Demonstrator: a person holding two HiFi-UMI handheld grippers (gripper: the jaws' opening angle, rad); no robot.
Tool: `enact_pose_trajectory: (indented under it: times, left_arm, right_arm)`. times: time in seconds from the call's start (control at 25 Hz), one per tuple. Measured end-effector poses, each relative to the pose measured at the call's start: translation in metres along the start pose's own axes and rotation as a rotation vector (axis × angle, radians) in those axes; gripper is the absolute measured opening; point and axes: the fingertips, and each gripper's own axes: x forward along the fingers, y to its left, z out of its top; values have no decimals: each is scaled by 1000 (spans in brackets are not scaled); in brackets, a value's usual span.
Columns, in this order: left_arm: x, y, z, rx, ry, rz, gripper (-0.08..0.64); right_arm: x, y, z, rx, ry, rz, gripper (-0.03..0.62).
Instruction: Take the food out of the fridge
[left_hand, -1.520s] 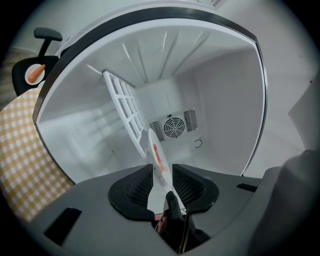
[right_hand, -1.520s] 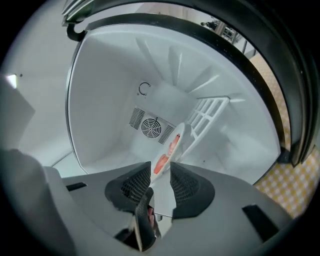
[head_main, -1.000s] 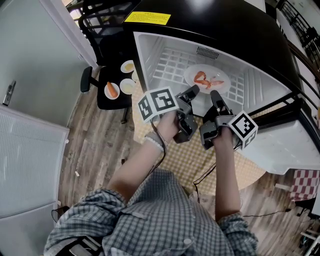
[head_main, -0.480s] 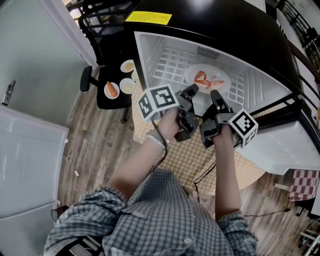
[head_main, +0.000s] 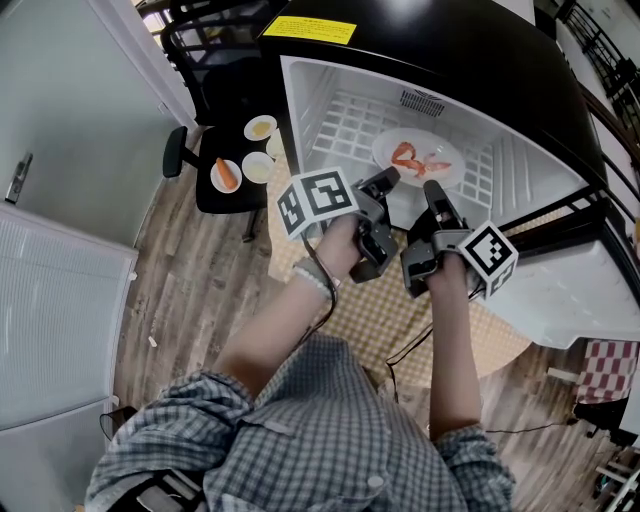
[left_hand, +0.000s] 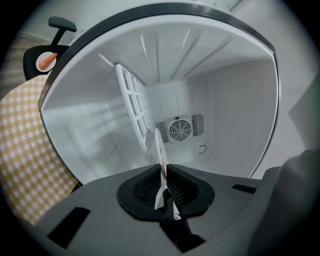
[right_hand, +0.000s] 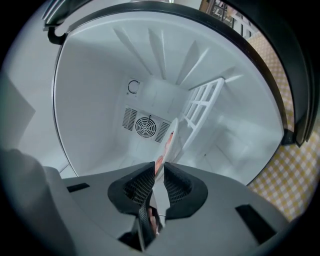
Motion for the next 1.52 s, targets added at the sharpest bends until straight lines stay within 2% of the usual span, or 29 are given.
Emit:
enact_pose_trajectory:
  times: [0.56,0.96,1.2,1.52]
  left_arm:
    - [-33,0,4,19,-7,-22,37]
    - [-80,7,8,21,-41,-21,37]
    - [-96,12,8,40,-68,5,37]
    - [-130,25,5,20,-75,8,37]
  right_arm:
    - [-7,15,-27,-36,22,23,48]
    - [-13,33,-69,-61,89,68,48]
    - [-13,39,-84,-96,139,94,48]
    - [-20,43,-117,-102,206,134,48]
